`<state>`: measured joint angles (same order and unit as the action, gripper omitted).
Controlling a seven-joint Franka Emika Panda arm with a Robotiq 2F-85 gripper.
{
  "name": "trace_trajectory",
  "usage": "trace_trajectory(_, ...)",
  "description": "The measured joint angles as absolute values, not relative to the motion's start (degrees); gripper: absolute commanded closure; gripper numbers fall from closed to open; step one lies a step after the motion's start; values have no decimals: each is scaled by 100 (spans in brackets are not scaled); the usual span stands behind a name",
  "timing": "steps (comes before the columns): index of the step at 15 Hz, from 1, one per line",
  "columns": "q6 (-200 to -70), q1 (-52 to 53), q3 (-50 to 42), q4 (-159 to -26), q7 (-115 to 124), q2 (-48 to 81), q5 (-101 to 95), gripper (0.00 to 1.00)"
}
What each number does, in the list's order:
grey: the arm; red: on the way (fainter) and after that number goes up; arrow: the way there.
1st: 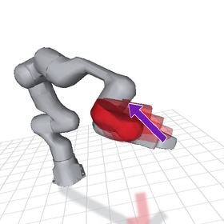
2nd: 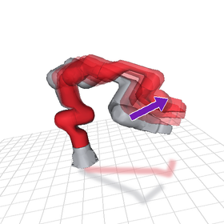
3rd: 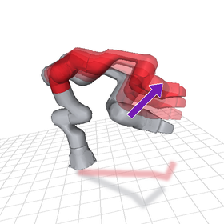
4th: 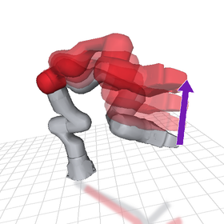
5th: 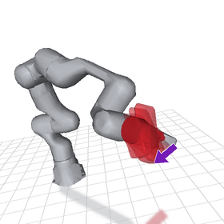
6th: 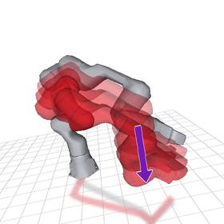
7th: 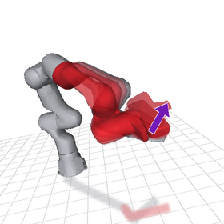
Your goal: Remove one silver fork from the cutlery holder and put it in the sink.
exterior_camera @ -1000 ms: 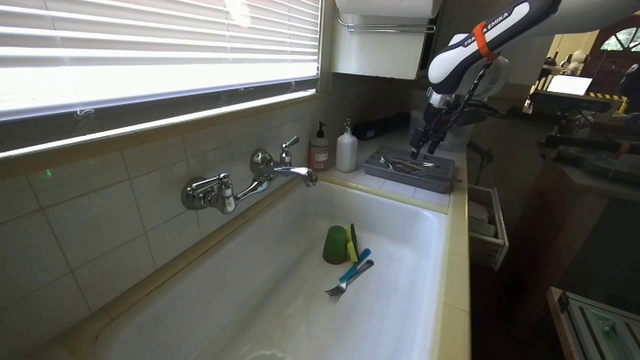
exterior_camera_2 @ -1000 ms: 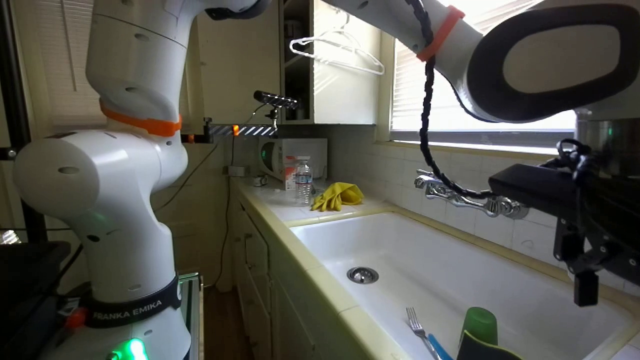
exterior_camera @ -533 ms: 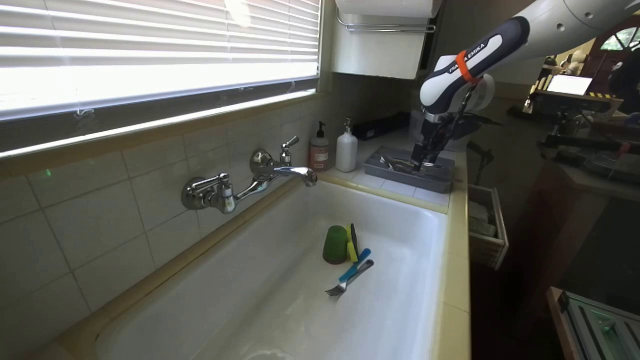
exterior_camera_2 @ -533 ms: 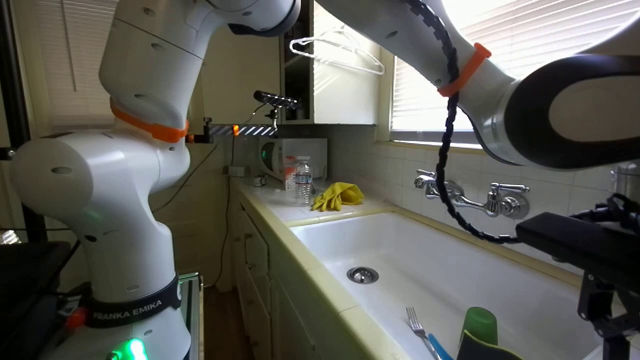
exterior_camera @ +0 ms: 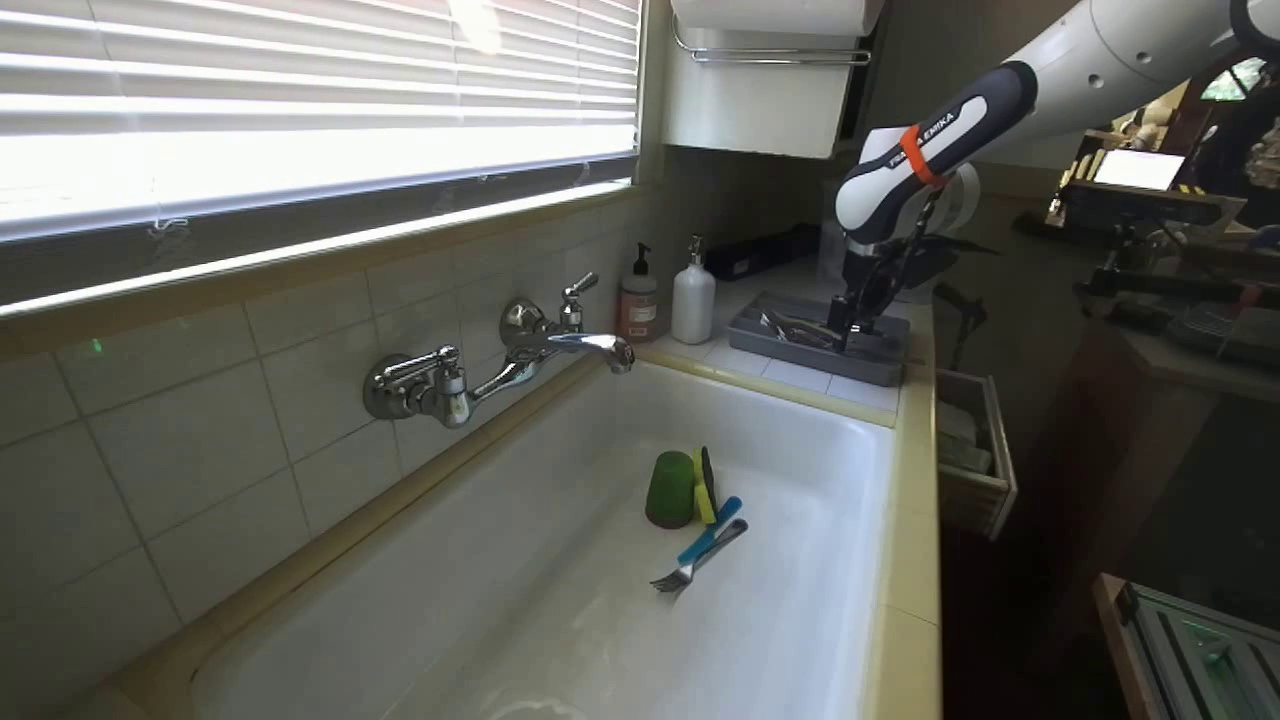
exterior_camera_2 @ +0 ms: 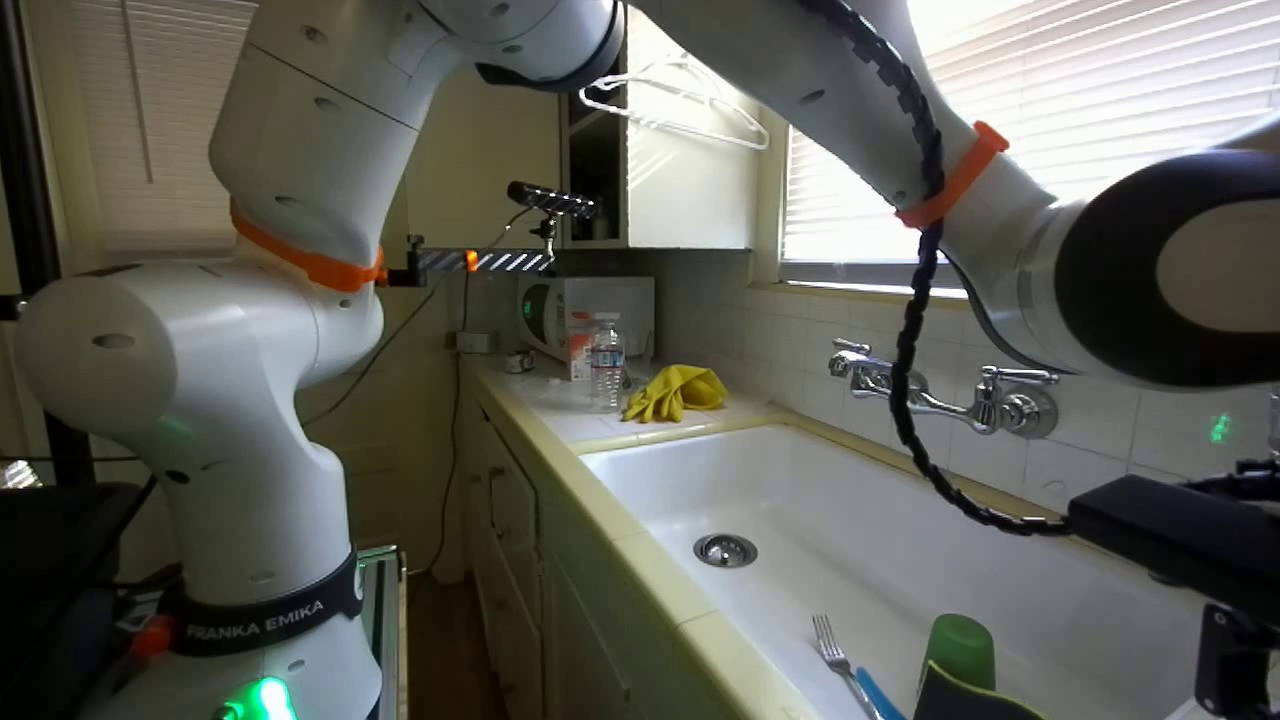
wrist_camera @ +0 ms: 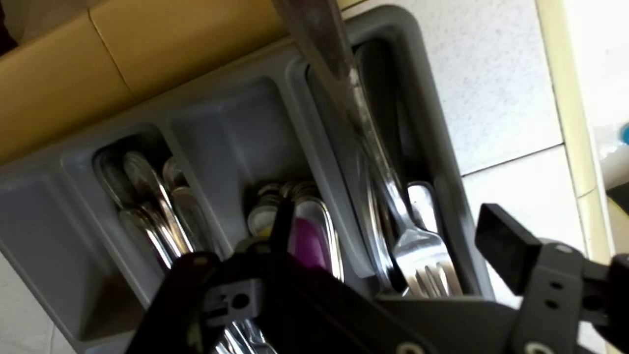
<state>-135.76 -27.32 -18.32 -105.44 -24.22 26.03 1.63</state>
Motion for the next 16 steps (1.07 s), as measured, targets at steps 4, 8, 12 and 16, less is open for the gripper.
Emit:
trace_trajectory(4,-13394,-2793,-1832,-10494,-2493,2619,-4,5)
trace_trajectory(8,-13277,-2858,-1835,-10469,-2528,2619,-123,18)
trace_trajectory(12,-13258,-2873,-1832,-10468,-2548,2623,-161,4)
trace_trajectory(16,-13257,-2873,-1795,-10468,-2571,2659,-163,26)
